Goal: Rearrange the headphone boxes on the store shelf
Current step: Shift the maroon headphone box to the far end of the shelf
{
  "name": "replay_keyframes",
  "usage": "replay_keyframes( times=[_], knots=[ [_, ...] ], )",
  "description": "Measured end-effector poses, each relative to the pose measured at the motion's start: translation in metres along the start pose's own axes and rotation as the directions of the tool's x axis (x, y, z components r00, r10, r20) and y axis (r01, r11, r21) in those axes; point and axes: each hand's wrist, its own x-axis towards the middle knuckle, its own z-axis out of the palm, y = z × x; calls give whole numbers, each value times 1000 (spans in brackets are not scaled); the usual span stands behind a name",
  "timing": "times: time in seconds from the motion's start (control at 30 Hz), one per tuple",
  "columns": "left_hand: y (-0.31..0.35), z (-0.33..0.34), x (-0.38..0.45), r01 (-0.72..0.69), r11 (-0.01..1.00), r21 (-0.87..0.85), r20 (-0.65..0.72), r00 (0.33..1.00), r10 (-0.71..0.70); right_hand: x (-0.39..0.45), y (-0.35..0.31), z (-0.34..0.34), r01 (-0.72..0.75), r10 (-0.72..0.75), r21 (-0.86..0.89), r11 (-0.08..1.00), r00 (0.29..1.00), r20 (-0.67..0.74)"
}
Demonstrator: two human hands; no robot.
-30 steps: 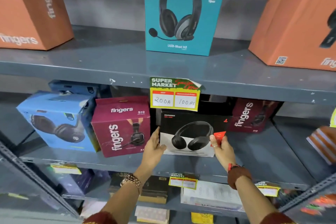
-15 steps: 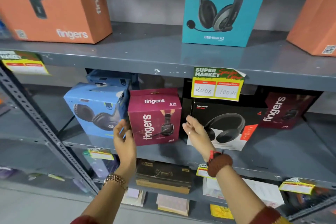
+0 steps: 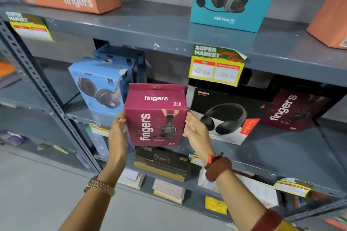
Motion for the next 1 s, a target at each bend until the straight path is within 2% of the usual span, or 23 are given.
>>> replay_keyframes(
  times=[0.13, 0.3, 0.57, 0.77, 0.9, 1.0],
  knots=[
    [-11, 14, -68, -7, 1000, -31, -62, 998, 5, -49, 23, -42, -3, 2, 32, 999, 999, 32],
    [-25, 60, -134, -84, 996, -21, -14, 996, 83, -93, 35, -114, 50, -50, 46, 998, 999, 7],
    [-50, 176, -216, -71, 995, 65, 220, 974, 55, -145, 33, -252, 74, -70, 15, 997, 977, -202],
    [-66, 275, -235, -10, 996, 84, 430, 903, -27, -146, 36, -342, 25, -24, -1, 1000, 914, -406],
    [-106, 321, -196, -67, 968, 241, 503, 862, -65, -126, 43, -375, -17, 35, 43, 999, 883, -468],
    [-125, 345, -172, -86, 959, 271, 543, 836, -78, -110, 48, -391, -16, 46, 63, 998, 858, -512]
  ],
)
